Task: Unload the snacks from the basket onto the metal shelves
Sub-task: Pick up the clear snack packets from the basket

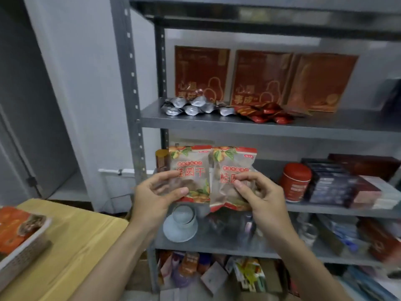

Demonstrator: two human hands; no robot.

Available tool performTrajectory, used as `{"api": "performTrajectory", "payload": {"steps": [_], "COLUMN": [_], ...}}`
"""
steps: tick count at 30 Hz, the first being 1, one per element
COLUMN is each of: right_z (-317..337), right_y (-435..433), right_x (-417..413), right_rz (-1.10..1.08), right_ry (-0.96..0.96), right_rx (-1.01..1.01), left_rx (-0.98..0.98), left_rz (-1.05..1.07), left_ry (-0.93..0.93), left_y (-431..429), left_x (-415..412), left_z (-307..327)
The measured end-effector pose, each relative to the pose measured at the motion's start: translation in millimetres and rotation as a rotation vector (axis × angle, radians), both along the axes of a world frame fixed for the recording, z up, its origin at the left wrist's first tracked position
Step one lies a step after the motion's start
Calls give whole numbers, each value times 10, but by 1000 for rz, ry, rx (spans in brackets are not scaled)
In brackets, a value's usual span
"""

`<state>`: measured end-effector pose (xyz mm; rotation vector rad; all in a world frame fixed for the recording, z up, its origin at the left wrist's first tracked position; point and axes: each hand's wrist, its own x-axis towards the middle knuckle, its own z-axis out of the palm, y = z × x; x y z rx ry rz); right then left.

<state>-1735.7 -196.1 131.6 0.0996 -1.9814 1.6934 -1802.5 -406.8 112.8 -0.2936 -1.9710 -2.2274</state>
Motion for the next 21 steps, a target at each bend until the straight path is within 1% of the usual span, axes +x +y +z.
{"api": "performTrajectory", "payload": {"steps": [4,11,17,21], "right_z": [131,298,472,643], "right_y": [999,2244,3054,3593], "right_x": [266,394,8,-452], "right_rz": [-47,-154,-187,-215], "right_ry": [-16,-14,-2,-3], "right_rx": [-51,3,-76,-97], "left_rx": [37,25,28,33], "left_rz": [-99,-171,-211,-218], "left_ry": [28,68,105,151], "left_y": [1052,2432,3353,3940], "left_x": [52,-132,-633,-1096], "left_z": [148,374,627,800]}}
